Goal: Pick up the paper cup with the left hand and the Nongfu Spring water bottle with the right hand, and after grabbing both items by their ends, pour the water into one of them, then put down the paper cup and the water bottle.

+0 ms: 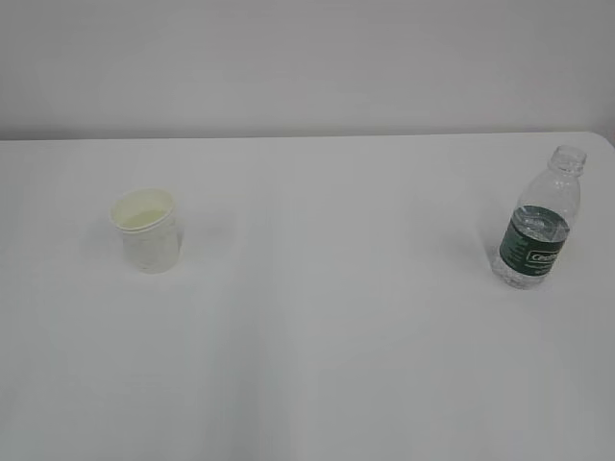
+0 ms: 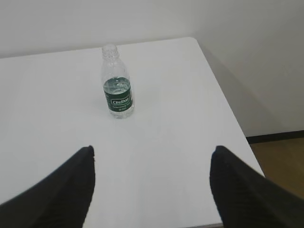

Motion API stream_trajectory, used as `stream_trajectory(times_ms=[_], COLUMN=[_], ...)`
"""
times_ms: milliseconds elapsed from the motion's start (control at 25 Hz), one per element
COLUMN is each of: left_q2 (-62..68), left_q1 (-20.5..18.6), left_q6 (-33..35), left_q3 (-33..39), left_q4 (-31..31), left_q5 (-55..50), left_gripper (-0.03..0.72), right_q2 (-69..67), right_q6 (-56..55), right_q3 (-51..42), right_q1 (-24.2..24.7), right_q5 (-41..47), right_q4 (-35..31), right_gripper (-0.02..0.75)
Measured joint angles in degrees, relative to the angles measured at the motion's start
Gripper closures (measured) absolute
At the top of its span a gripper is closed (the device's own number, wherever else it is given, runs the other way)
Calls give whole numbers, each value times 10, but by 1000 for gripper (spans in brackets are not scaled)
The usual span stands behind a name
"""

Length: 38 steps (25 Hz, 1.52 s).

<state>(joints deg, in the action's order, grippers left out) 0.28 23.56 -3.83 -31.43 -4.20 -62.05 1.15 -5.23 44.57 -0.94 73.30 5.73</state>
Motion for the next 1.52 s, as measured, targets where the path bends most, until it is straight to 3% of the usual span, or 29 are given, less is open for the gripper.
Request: stream_trajectory(times_ms=[640,1520], left_q2=[0,0], left_q1=[0,0], left_q6=[0,0], left_q3=[1,1], left_q4=[4,12], left_q5=[-26,-27], left_gripper=[238,242], right_q2=[0,0], right_q6=[1,1], right_q3=[-126,-160], right_q1=[0,0], right_q5=[-44,-72], right_q4=[6,15], right_gripper=[165,165])
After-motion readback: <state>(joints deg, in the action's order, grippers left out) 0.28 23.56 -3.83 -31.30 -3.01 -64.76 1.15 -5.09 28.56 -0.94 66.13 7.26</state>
